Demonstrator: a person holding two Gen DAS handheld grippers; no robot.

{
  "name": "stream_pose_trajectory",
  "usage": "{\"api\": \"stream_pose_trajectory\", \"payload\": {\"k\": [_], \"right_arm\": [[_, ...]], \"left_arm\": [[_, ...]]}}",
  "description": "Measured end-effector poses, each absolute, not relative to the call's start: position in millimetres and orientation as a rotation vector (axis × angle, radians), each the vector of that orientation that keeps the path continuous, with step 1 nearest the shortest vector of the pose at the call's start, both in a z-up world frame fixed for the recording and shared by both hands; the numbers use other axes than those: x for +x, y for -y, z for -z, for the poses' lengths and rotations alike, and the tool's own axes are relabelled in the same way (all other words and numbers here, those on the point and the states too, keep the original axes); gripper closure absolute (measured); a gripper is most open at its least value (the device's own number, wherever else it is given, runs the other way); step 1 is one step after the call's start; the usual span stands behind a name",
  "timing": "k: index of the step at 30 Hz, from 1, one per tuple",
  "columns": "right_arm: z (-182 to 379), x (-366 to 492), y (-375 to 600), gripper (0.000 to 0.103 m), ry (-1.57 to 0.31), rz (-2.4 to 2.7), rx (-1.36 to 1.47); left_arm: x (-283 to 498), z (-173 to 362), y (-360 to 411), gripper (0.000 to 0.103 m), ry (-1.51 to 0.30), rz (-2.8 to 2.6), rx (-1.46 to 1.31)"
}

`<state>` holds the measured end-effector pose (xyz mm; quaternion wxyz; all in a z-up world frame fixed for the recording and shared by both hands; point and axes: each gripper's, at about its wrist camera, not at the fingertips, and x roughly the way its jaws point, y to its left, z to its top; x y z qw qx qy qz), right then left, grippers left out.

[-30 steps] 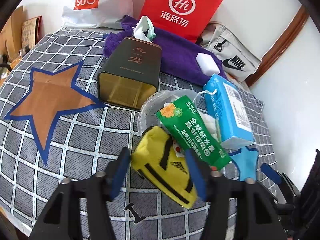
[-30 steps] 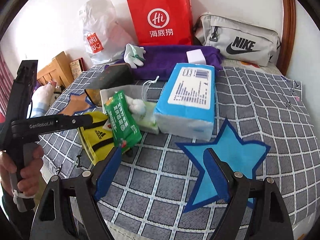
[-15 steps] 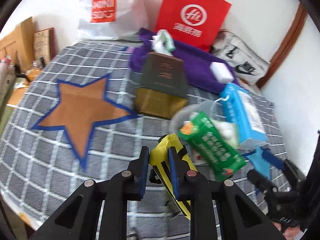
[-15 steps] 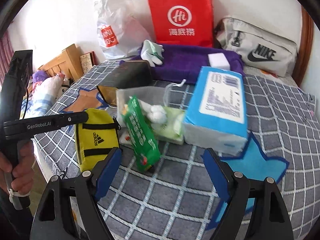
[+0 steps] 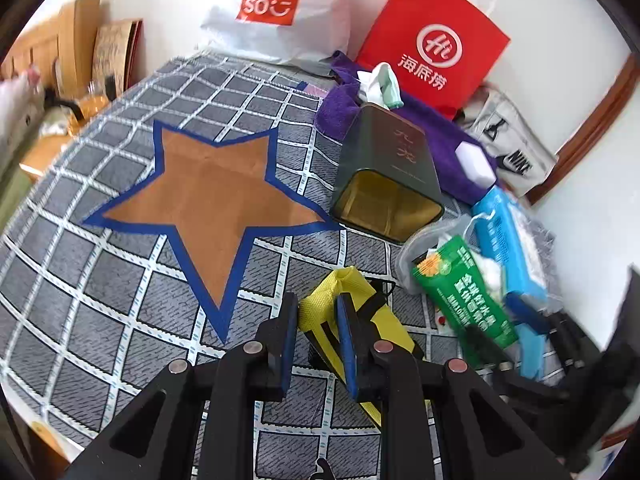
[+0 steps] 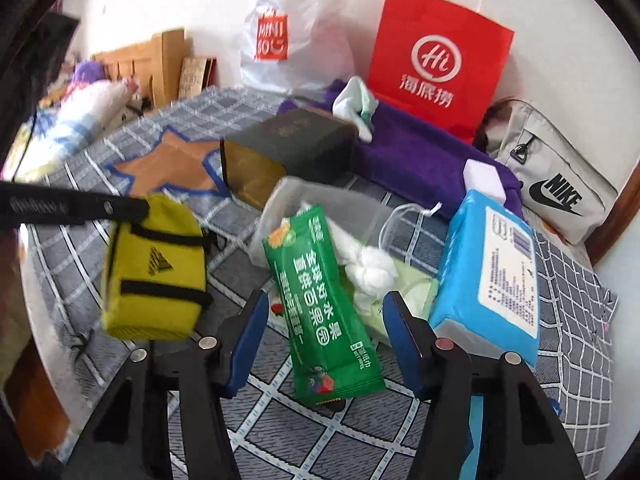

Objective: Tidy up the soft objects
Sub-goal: 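Grasp the yellow adidas pouch with the left tool while the right tool grasps the green snack packet, then lift the yellow pouch with the left tool while the right tool carries the green packet toward the towel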

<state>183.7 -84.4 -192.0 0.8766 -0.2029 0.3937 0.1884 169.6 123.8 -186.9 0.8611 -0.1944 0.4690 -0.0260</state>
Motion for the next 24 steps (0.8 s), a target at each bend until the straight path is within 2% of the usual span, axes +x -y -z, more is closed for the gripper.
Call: {"api": "stream_pose_trajectory", "payload": {"k": [7,10,13,24], "right_arm": [[213.5,190.7,74.3,0.044,-0.856,-0.368,-0.474],[219.6,188.6,72.3,0.056,-0.837,-0.330,-0.519],[208.6,183.3,83.1,0.071,-0.856,-0.377,-0.438],[176.4,148.4,145.8,0.071,-0.867,-0.383,-0.204]], "left_arm": [[171.3,194.2,-129.0,0.083,-0.988,0.076,-0.431],[171.7,195.9,-130.3,0.083,-0.991,0.077,-0.432],[170.2,197.6,-133.2,0.083,-0.993,0.072,-0.440],[156.4,198.1,-135.9,0.083,-1.006,0.064,-0.468]]}}
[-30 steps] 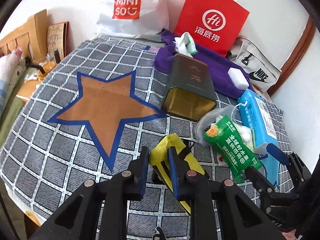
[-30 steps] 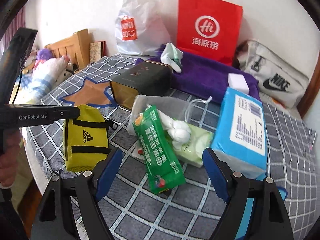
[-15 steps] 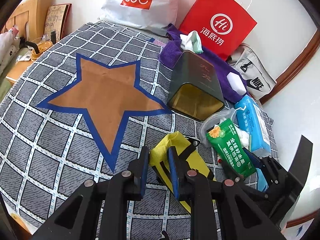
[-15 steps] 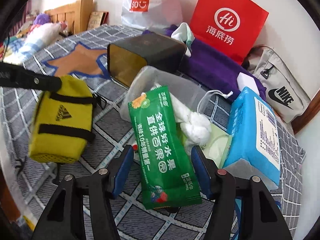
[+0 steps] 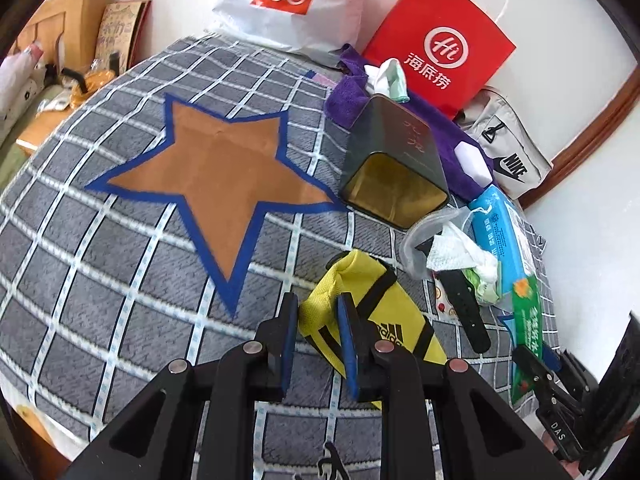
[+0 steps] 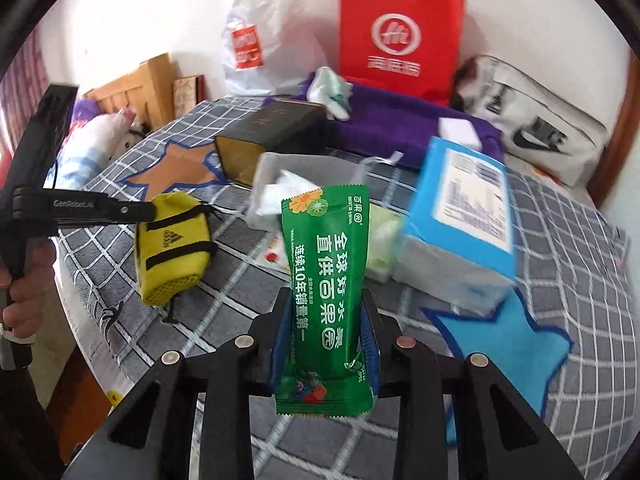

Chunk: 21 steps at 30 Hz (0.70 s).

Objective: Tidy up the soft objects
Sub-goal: 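Lift the yellow pouch with the left tool while the right tool carries the green packet toward the towel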

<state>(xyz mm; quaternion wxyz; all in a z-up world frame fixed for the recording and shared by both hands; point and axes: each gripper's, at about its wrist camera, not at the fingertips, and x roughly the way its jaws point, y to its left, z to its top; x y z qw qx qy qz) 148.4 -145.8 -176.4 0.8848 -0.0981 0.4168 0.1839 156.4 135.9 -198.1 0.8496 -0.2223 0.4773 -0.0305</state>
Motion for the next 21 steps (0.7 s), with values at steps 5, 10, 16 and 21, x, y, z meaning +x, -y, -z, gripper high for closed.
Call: {"api": "stream_pose_trajectory", "payload": {"k": [5,10,16,21], "right_arm": [[182.6,136.3,191.0,0.071,-0.904,-0.285,-0.159],[197.1,137.1,223.0,0.071,-0.948,-0.219,-0.107],[211.9,144.4,236.9,0.071,-0.981,-0.208,-0.075],[215.4,144.7,236.5,0.065,-0.976,-0.225,-0.073]], "left_arm": [[146.4,200.3,-144.8,0.076,-1.035,0.025,-0.514],[134.9,196.5,-144.1,0.047,-1.038,-0.019,-0.532],[142.5,207.1,-118.0,0.045,-1.100,0.059,-0.560],[152.8,210.7,-102.0,0.038,-1.120,0.039,-0.552]]}}
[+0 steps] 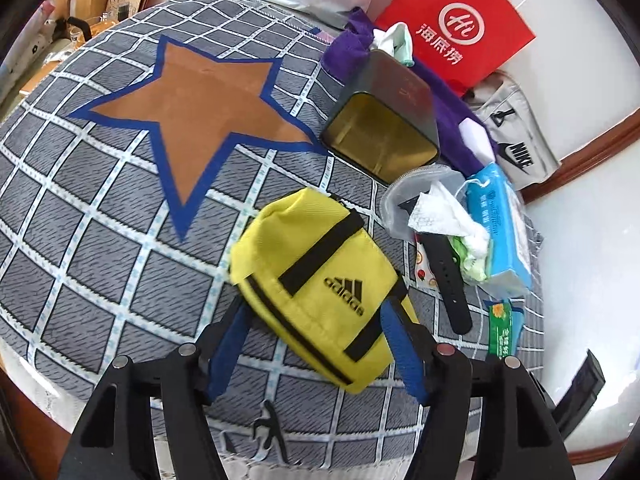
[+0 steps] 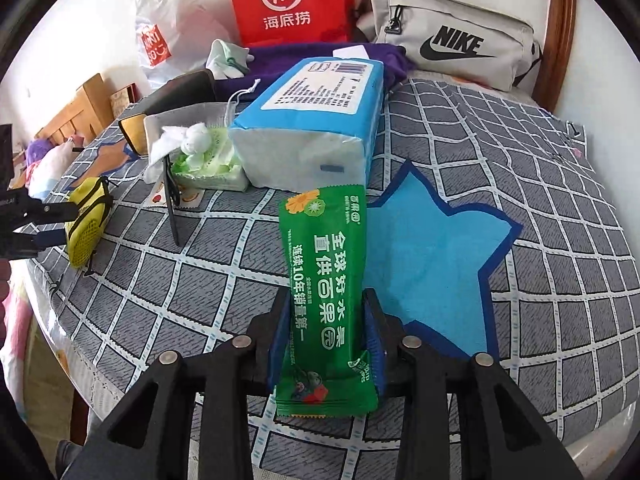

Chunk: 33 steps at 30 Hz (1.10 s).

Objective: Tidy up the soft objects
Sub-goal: 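Lift the yellow pouch with the left tool while the right tool carries the green packet toward the towel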

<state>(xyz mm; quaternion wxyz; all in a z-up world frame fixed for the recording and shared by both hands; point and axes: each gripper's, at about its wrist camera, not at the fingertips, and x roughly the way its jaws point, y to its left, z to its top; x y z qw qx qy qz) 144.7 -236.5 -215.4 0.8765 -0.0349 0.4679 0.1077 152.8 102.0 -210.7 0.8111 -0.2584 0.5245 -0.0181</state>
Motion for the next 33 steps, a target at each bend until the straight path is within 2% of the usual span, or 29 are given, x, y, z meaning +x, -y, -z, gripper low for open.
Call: {"api": "stream_pose_trajectory", "payload": {"k": [6,10,15,17,20,22,24,25,28,33], "right_arm": [[216.2,140.9,235.8,0.061,-0.955,-0.237,-0.087],[215.8,142.1,236.8,0.060,-0.956,-0.258,-0.087],[215.8,146.5,238.5,0.056,-0.961,-0.277,-0.059],[215.5,148.9,237.9,0.051,-0.961,-0.282,-0.044],[214.7,151.1,233.4,0.049,-0.959,-0.283,-0.058],[214.2,152.3,231.5,0.049,-0.957,-0.279,-0.068],[213.5,153.1,231.7,0.057,-0.958,-0.272,-0.073],[212.8,153.4,231.5,0.067,-0.957,-0.272,-0.080],[211.8,154.0,231.8,0.069,-0.959,-0.283,-0.086],[207.9,152.1,234.9,0.069,-0.964,-0.306,-0.059]], "left_arm": [[173.3,206.8,-91.4,0.024,-1.132,-0.022,-0.557],[190.9,209.2,-70.1,0.023,-1.149,-0.066,-0.464],[200.2,217.7,-35.2,0.008,-1.168,-0.115,-0.266],[203.0,221.2,-24.6,0.007,-1.177,-0.119,-0.197],[201.6,221.2,-22.3,0.007,-1.157,-0.118,-0.174],[198.1,217.5,-29.0,0.015,-1.137,-0.115,-0.207],[198.4,215.1,-33.3,0.020,-1.139,-0.088,-0.236],[197.3,213.7,-37.6,0.022,-1.142,-0.076,-0.257],[193.8,210.6,-49.1,0.031,-1.147,-0.051,-0.314],[187.7,202.8,-59.2,0.035,-1.134,-0.033,-0.356]]}}
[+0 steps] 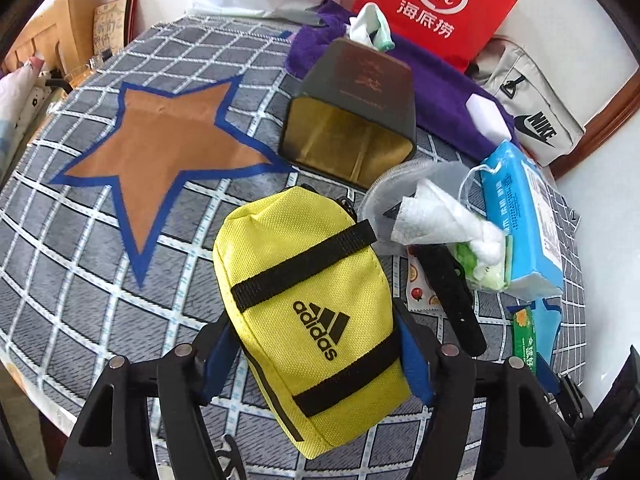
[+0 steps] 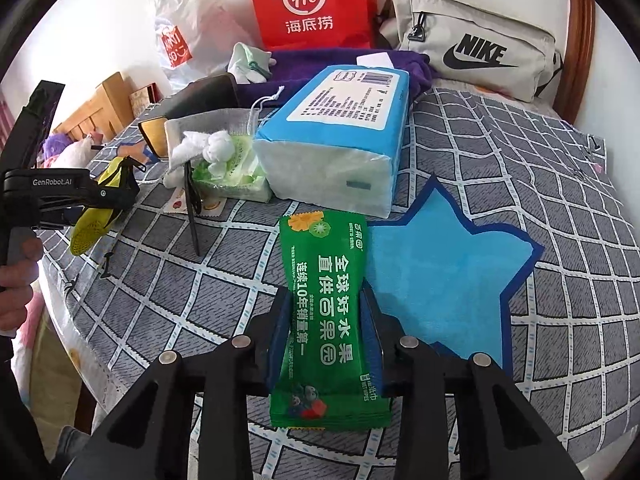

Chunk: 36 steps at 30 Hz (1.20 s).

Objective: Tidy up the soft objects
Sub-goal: 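Lift the yellow pouch with the left tool while the right tool carries the green packet toward the towel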

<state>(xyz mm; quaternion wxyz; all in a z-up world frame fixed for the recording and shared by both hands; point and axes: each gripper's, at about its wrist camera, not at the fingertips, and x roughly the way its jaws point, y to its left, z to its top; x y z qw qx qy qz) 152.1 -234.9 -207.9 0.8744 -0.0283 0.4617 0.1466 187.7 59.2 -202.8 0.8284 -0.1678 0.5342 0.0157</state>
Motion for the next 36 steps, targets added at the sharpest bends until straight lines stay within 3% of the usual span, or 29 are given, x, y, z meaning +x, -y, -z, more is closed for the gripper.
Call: {"api": "stream_pose_trajectory", "payload": {"k": [16,36], "right_arm": [[160.3,150.8,241.2,0.069,-0.907,-0.332,-0.009],[99.9,216.5,226.9,0.069,-0.824,-0.320,0.038]], "left_arm": [[180.7,158.5,-65.4,0.035,-1.043,0.007,-0.359],[237.7,109.4,-71.1,0.035,-0.975,0.067,-0.351]]}}
